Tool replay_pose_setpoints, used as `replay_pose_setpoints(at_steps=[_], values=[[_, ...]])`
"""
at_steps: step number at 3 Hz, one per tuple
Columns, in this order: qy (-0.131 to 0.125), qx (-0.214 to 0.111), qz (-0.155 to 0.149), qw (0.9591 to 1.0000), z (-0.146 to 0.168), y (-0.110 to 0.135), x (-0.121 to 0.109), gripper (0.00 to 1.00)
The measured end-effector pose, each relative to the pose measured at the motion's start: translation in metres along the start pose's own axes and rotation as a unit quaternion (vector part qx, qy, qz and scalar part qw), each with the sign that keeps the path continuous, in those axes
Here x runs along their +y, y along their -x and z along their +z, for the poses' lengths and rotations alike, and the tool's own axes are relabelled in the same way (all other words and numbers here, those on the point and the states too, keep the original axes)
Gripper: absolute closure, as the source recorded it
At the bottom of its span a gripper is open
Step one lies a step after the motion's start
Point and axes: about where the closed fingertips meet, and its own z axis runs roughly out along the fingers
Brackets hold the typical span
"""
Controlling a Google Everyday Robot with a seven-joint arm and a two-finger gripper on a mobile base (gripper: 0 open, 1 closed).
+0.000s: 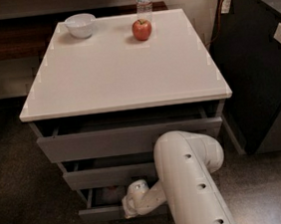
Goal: Pick coke can from bottom drawer and place on counter
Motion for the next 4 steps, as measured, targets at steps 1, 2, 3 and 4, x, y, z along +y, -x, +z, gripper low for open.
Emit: replay_pose_setpoints(at_steps=[1,2,3,4], values=[[0.0,0.0,0.0,1.0,0.0,0.0,0.0,0.14],[0.018,-0.026,0.005,0.9995,0.005,0.011,0.021,0.0],[0.042,-0.059,0.013,0.9973,0.007,0.025,0.047,0.0],[0.043,-0.06,0.013,0.9972,0.005,0.027,0.048,0.0]])
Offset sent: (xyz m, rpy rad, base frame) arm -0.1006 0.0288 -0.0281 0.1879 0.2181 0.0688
